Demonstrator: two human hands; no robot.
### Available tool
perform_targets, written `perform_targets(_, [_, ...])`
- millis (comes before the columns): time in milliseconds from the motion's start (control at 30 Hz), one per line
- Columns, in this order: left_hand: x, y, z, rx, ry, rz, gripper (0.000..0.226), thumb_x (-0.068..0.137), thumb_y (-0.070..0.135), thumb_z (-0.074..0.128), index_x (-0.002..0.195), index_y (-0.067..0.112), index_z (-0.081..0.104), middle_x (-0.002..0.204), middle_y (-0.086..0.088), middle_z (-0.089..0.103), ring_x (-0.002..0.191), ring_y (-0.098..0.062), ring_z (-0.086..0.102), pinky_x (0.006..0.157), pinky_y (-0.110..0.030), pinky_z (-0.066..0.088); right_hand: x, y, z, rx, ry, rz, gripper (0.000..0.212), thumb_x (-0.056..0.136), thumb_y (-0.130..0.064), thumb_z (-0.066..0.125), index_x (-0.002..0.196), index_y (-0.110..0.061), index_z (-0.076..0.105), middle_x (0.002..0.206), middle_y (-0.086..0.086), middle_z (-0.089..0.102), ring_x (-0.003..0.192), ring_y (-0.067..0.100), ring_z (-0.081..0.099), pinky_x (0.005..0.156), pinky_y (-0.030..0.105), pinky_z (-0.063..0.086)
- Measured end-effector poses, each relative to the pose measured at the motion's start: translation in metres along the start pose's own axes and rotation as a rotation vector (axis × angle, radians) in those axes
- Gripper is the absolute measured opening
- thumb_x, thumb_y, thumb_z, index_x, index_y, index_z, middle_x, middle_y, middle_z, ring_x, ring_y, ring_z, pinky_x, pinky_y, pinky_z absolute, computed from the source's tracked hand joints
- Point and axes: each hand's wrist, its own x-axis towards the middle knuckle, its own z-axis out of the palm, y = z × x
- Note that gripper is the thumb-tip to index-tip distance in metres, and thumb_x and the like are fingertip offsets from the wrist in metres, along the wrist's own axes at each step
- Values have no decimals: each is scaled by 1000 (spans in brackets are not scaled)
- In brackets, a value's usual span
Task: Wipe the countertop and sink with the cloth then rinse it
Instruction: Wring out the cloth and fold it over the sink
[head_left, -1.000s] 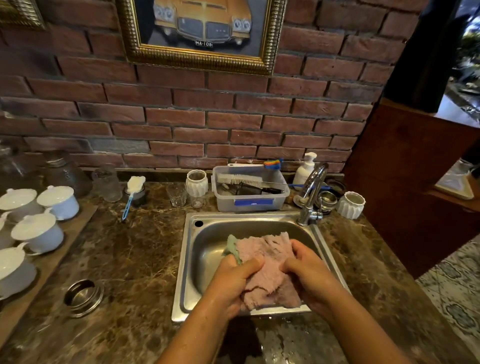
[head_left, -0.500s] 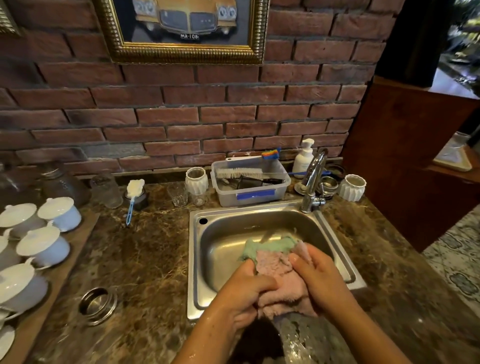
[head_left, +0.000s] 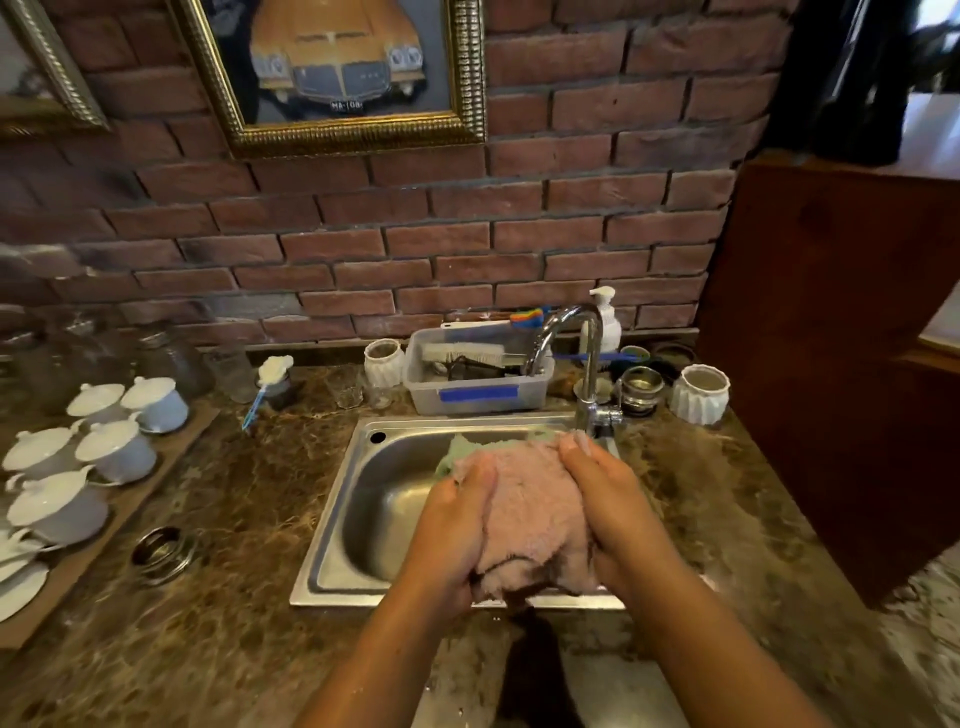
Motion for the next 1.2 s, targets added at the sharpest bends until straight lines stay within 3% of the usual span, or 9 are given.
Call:
perform_targets(167, [-9,-21,57,-100,96,-85,45,102,47,47,118,9,66,98,-12,80,90,-26,77,77,-38,61,-5,-3,-53,171,-89,155,34,102,-40,51,111,-14,73,105,8,78,102,24,74,94,44,55])
perform_targets(267, [-16,-32,76,-284,72,-156,39,102,32,54,131,6,59,113,-22,74,106,-35,72,93,-48,57,-9,-1,-87,170,-205,178,29,101,-22,55,129,-17,63,120,9,73,111,22,70,88,38,57])
perform_targets(400, [-20,-38,93,-321,90,-112,23,98,1,56,119,5,62,100,-20,78,94,-32,76,83,-48,62,-14,1,-123,199,-196,323,45,82,-48,71,101,-9,65,103,23,66,92,36,64,72,35,51])
perform_targets(500, [-16,-46,107,-293,213,-1,21,97,-3,57,107,12,66,93,-10,80,92,-28,76,87,-49,59,-20,7,-135,252,-165,378,48,79,-57,64,103,-15,72,100,8,74,90,23,67,71,35,56])
perform_targets(600, [-12,-55,125,-277,285,58,29,95,-4,58,121,6,63,112,-15,75,103,-32,72,87,-50,59,-21,14,-134,282,-146,319,49,82,-52,66,113,-15,70,110,11,75,102,29,68,88,46,55])
perform_targets(700, [-12,-58,135,-352,293,62,39,95,-6,57,132,8,57,122,-16,69,107,-32,70,78,-44,63,-16,15,-131,235,-73,211,33,88,-37,68,100,-7,66,86,14,74,79,25,71,69,38,58])
perform_targets(800, [-15,-52,132,-423,261,51,36,97,-1,57,130,14,58,122,-15,69,110,-34,68,87,-51,60,-10,12,-137,186,-51,131,17,97,-19,62,95,-3,67,76,12,72,64,21,70,56,30,56])
perform_targets(1033, [-13,-35,126,-605,168,-37,34,101,2,51,133,14,52,121,-17,66,104,-32,65,76,-46,55,-9,8,-124,137,169,55,24,91,-18,71,109,-12,57,100,15,71,85,27,72,77,49,62])
perform_targets(1200, [-9,-35,129,-620,155,3,37,100,-1,51,130,20,53,124,-14,65,112,-34,63,92,-52,54,-24,12,-111,100,114,142,27,90,-34,72,87,-8,69,92,14,75,91,30,71,87,51,61])
